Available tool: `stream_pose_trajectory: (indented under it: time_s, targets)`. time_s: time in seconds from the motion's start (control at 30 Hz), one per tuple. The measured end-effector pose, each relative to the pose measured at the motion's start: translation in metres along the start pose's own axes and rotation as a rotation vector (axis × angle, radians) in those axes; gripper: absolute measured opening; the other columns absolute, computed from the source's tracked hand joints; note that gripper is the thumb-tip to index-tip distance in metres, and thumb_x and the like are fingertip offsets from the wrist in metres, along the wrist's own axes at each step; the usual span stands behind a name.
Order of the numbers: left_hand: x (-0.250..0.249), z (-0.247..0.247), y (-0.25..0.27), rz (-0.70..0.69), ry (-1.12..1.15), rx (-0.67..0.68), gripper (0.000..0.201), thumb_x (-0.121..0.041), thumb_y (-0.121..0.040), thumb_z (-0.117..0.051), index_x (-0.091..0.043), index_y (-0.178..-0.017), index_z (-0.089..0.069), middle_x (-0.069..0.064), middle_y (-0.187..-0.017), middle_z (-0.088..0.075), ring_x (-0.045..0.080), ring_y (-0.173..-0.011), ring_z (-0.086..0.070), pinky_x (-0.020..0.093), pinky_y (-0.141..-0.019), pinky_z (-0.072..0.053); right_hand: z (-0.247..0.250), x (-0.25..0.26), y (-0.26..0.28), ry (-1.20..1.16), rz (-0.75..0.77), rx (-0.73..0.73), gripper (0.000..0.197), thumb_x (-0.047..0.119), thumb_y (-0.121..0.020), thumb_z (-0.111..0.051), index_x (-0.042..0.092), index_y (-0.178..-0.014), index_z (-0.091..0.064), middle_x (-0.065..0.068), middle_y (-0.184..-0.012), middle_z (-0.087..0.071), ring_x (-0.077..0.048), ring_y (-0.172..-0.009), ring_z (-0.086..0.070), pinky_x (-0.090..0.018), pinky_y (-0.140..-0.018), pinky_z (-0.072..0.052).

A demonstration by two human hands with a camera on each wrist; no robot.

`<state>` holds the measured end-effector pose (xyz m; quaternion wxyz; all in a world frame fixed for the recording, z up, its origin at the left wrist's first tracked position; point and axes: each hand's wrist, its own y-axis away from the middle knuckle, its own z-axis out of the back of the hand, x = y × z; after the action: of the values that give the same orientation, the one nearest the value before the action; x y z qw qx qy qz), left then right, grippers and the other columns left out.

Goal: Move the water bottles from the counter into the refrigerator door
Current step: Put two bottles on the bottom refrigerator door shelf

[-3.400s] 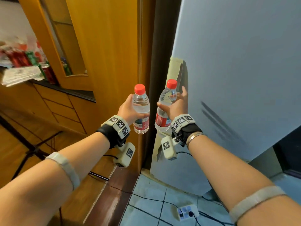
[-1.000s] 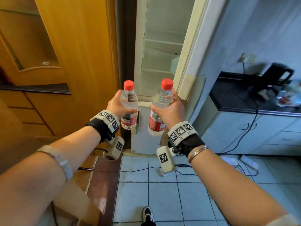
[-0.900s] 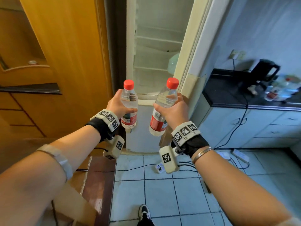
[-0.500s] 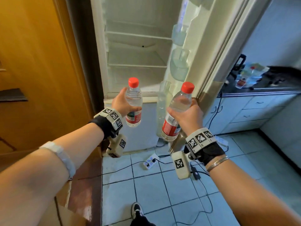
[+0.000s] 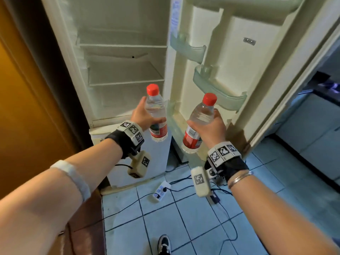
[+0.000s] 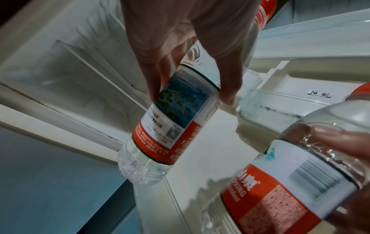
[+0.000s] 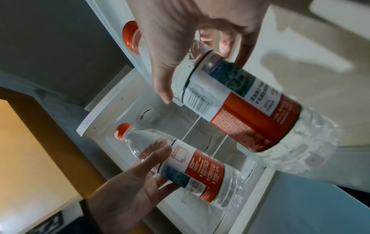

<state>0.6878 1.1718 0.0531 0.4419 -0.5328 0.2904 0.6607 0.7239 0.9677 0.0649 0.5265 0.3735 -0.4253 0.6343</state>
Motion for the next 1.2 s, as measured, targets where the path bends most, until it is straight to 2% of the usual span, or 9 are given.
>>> stream_pose_trajectory:
  time_s: [0.1,0.27,0.4,0.57,0.63,0.73,0.83,0.97,1.2]
  targets:
    - [-0.003,-0.020,-0.037,-0.014,0.024,0.024,0.067,-0.011,-0.059,-0.083,-0.020,-0.114,-0.046,-0.002,-0.105,-0.062,0.021,-0.102,-0.062,0.045,-0.095,-0.049,0.001,-0.008,-0.031,0.004,0.004,-0.021,0.044,0.020,-0.064,-0.083,0.018,-0.098,-0.054,0.017,-0.081,-0.055,0.000,-0.074,-0.056,-0.022,-0.076,-0.044]
    - [-0.008,-0.058,-0.097,-0.027,0.073,0.047,0.070,-0.017,-0.054,-0.084,-0.023,-0.111,-0.045,0.001,-0.105,-0.062,0.022,-0.102,-0.062,0.047,-0.094,-0.050,-0.010,-0.031,-0.090,0.047,-0.034,-0.024,0.064,0.031,-0.056,-0.086,0.016,-0.110,-0.055,0.001,-0.102,-0.067,-0.016,-0.093,-0.064,-0.024,-0.079,-0.045]
    - [-0.003,-0.086,-0.141,-0.018,0.120,0.053,0.074,-0.023,-0.047,-0.084,-0.024,-0.111,-0.046,-0.002,-0.102,-0.063,0.022,-0.102,-0.063,0.046,-0.094,-0.051,-0.014,-0.042,-0.134,0.073,-0.059,-0.030,0.063,0.027,-0.058,-0.087,0.012,-0.110,-0.056,0.005,-0.098,-0.062,-0.010,-0.085,-0.058,-0.002,-0.062,-0.037]
    - [0.016,-0.113,-0.183,0.010,0.169,0.005,0.054,-0.002,-0.061,-0.081,-0.023,-0.099,-0.048,-0.009,-0.093,-0.063,0.011,-0.092,-0.064,0.036,-0.089,-0.053,-0.022,-0.058,-0.174,0.012,-0.131,0.023,0.061,0.017,-0.063,-0.084,0.007,-0.114,-0.051,0.005,-0.098,-0.054,-0.008,-0.087,-0.051,0.002,-0.060,-0.036]
    - [0.021,-0.119,-0.198,-0.001,0.180,-0.004,0.045,0.006,-0.066,-0.075,-0.024,-0.089,-0.050,-0.011,-0.083,-0.065,-0.002,-0.080,-0.064,0.025,-0.079,-0.055,-0.033,-0.067,-0.188,0.111,-0.142,-0.017,0.066,0.044,-0.049,-0.082,0.020,-0.104,-0.056,0.007,-0.097,-0.063,-0.012,-0.087,-0.061,-0.013,-0.077,-0.051]
    - [0.032,-0.125,-0.220,0.043,0.192,-0.004,0.059,0.000,-0.062,-0.080,-0.012,-0.110,-0.048,0.000,-0.103,-0.060,0.015,-0.100,-0.062,0.037,-0.088,-0.053,-0.045,-0.083,-0.208,0.160,-0.185,-0.011,0.073,0.061,-0.034,-0.071,0.024,-0.096,-0.058,0.003,-0.094,-0.067,-0.017,-0.087,-0.065,-0.038,-0.082,-0.055]
    - [0.045,-0.130,-0.234,0.087,0.128,-0.011,0.068,-0.007,-0.060,-0.083,-0.016,-0.115,-0.044,-0.002,-0.109,-0.057,0.021,-0.109,-0.058,0.040,-0.091,-0.051,-0.053,-0.090,-0.223,0.188,-0.240,-0.017,0.077,0.063,-0.032,-0.068,0.022,-0.097,-0.061,0.002,-0.094,-0.068,-0.018,-0.087,-0.066,-0.040,-0.082,-0.055]
    - [0.063,-0.136,-0.245,0.122,0.125,-0.057,0.071,-0.006,-0.061,-0.082,-0.006,-0.121,-0.044,0.005,-0.110,-0.058,0.022,-0.105,-0.059,0.032,-0.086,-0.052,-0.055,-0.093,-0.239,0.215,-0.254,-0.014,0.070,0.054,-0.041,-0.078,0.021,-0.101,-0.060,0.001,-0.099,-0.068,-0.019,-0.090,-0.066,-0.037,-0.085,-0.054]
    - [0.086,-0.144,-0.250,0.128,-0.057,-0.007,0.075,-0.028,-0.054,-0.086,-0.009,-0.118,-0.050,0.010,-0.116,-0.060,0.021,-0.111,-0.057,0.037,-0.098,-0.047,-0.068,-0.111,-0.259,0.239,-0.276,-0.012,0.070,0.055,-0.038,-0.076,0.021,-0.097,-0.058,-0.001,-0.099,-0.066,-0.021,-0.093,-0.064,-0.041,-0.086,-0.054]
